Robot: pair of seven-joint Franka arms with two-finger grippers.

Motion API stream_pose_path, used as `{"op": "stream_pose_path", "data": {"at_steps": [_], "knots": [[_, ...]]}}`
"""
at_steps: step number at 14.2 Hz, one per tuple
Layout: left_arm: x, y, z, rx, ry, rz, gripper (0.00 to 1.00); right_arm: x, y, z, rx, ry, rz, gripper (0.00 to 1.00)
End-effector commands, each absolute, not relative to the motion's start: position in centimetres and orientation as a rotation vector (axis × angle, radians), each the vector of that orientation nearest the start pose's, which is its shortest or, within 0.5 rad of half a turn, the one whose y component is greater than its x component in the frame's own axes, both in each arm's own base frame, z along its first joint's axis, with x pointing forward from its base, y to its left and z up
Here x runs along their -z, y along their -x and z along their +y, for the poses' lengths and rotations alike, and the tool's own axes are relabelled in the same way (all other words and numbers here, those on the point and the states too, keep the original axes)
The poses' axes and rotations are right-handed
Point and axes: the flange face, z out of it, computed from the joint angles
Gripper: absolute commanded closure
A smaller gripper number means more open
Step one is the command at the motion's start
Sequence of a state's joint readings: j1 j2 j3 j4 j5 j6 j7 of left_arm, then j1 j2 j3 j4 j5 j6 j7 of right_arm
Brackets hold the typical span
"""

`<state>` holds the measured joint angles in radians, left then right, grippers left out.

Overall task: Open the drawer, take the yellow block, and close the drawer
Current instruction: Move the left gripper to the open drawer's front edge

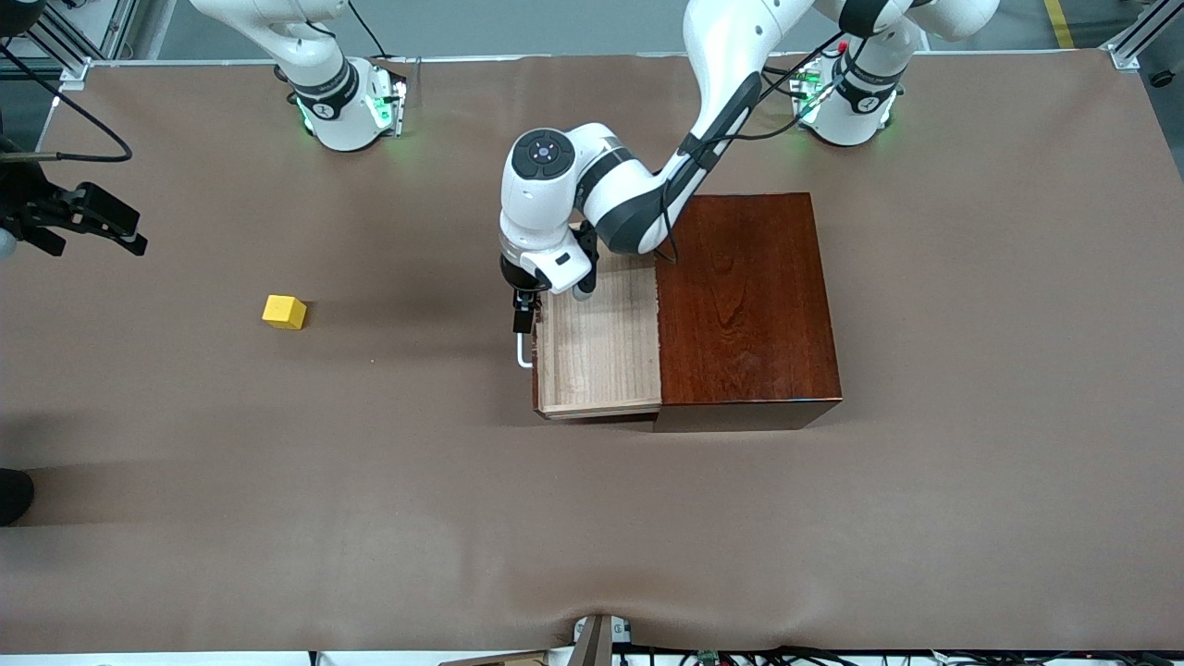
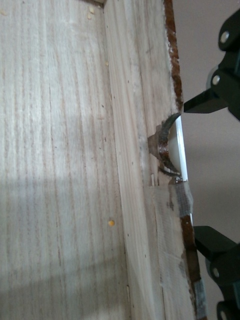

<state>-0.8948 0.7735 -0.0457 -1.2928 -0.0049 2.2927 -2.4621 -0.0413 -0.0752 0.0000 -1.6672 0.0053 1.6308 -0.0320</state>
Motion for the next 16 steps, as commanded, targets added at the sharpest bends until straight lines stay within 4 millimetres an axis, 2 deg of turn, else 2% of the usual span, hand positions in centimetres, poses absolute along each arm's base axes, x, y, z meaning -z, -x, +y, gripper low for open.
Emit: {"op": "stream_pose_path", "data": {"at_steps": [1, 5, 12, 13, 16], "knots": [[-30.3, -45.7, -61.1, -0.099, 2.355, -2.292, 0.0, -63.0, -53.6, -2.1, 0.06, 3.142, 0.007, 0.0], [-31.0, -46.8, -59.3, -0.033, 2.291, -2.264, 0.0, -62.9, -53.6, -2.1, 0.055, 3.142, 0.007, 0.0], [-32.2, -51.7, -54.2, 0.114, 2.156, -2.337, 0.0, -62.4, -53.2, -2.4, -0.005, 3.141, 0.014, 0.0], [-32.7, -52.1, -53.7, 0.127, 2.149, -2.344, 0.0, -62.2, -53.2, -2.4, -0.024, 3.139, 0.014, 0.0], [-32.7, -51.9, -53.1, 0.193, 2.149, -2.276, 0.0, -61.8, -53.2, -2.4, -0.041, 3.139, 0.027, 0.0]]}}
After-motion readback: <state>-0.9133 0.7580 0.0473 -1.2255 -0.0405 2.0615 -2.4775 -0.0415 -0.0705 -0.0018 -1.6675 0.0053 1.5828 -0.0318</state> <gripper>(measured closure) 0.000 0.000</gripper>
